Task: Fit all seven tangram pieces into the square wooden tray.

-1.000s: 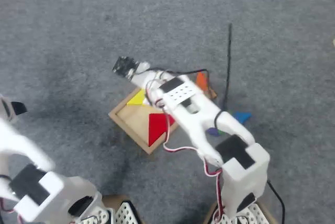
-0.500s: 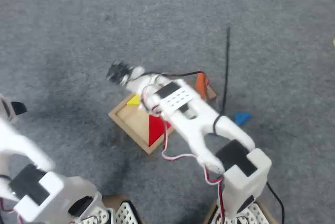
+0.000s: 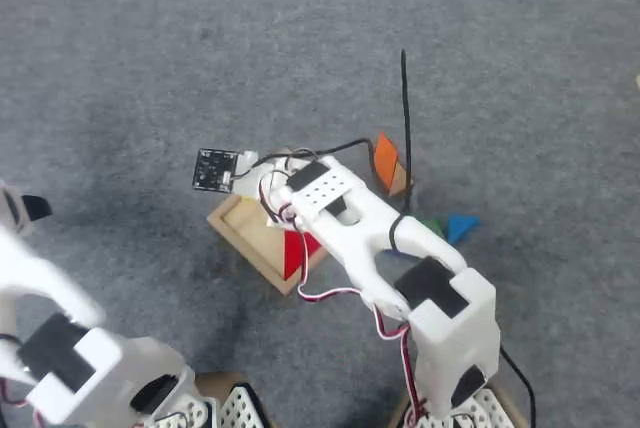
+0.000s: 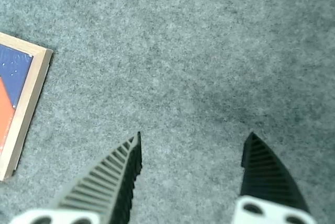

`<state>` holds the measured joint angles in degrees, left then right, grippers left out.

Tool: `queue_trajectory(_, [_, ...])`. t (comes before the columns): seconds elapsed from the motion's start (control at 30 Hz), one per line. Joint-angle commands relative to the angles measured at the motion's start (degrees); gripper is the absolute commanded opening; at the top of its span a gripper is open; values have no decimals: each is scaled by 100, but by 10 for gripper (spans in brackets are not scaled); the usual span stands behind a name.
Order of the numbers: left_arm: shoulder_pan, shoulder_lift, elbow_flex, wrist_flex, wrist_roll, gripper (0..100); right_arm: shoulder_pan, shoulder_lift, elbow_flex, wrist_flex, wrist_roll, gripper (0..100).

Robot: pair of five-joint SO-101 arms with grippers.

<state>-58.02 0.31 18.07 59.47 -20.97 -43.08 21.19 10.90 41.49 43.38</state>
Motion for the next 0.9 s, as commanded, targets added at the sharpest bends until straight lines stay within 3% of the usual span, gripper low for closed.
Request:
queue_trajectory(0.0, [-26, -26, -66, -9, -53, 300, 382, -66, -580, 57, 9, 199])
queue_trajectory(0.57, [0, -26, -66, -9, -53, 300, 1965, 435, -2040, 48, -237, 199])
queue_trajectory(0.87, [18, -26, -66, -9, -53, 300, 1508, 655, -2048, 558, -554, 199])
